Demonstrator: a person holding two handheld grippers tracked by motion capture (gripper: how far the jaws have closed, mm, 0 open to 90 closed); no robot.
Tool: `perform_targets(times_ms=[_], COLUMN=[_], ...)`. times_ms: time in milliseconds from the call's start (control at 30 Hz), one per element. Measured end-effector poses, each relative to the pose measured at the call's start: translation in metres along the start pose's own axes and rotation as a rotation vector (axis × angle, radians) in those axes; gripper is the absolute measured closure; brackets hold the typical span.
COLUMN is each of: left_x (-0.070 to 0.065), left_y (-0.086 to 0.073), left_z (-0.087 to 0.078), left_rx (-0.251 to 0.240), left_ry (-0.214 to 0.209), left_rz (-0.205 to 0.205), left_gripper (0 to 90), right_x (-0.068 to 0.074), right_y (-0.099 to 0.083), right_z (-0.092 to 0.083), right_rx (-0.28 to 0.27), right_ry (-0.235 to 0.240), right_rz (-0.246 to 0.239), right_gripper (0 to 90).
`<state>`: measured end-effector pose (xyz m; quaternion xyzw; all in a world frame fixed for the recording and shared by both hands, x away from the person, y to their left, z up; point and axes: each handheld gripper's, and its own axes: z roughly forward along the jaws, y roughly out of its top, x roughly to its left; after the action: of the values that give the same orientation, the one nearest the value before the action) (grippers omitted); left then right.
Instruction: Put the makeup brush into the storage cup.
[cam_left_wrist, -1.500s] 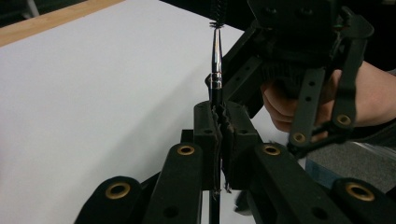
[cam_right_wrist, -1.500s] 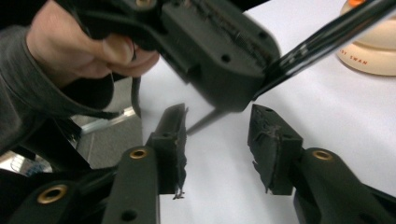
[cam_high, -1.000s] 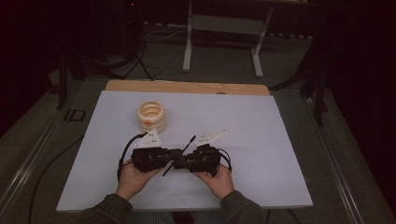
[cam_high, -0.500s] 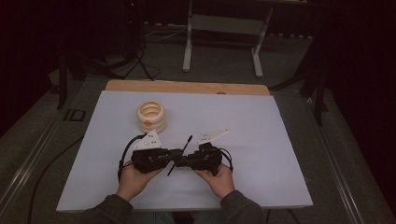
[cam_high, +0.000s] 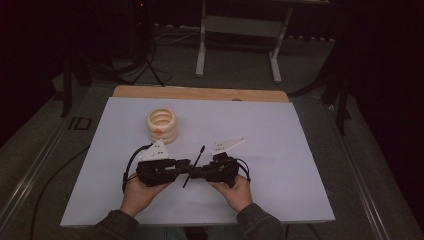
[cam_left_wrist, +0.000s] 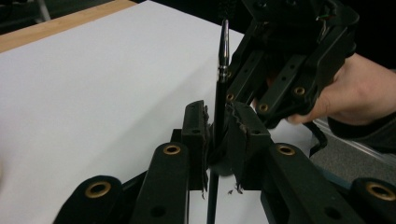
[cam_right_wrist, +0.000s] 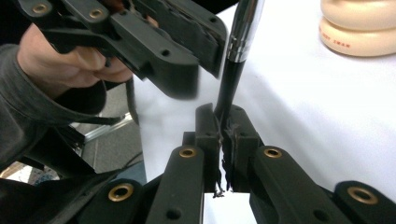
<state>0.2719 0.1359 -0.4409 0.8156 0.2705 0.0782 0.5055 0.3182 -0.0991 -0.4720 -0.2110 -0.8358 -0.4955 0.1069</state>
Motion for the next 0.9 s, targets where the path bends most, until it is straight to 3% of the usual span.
perform_targets(times_ms=[467,900], left_x=[0.013,0.017], left_y=[-0.021,-0.036], left_z=[-0.021,-0.032], left_rx=[0.039,0.066], left_ry=[0.07,0.106], left_rz=[-0.036,-0.043], left_gripper=[69.0,65.2], right_x=[-0.007,-0.012], right_y=[-0.001,0.01], right_z=[-0.002,-0.003], right_rx=[0.034,0.032], right_ry=[-0.079,-0.106], right_rz=[-0.028,-0.057], right_gripper=[85.4,85.4])
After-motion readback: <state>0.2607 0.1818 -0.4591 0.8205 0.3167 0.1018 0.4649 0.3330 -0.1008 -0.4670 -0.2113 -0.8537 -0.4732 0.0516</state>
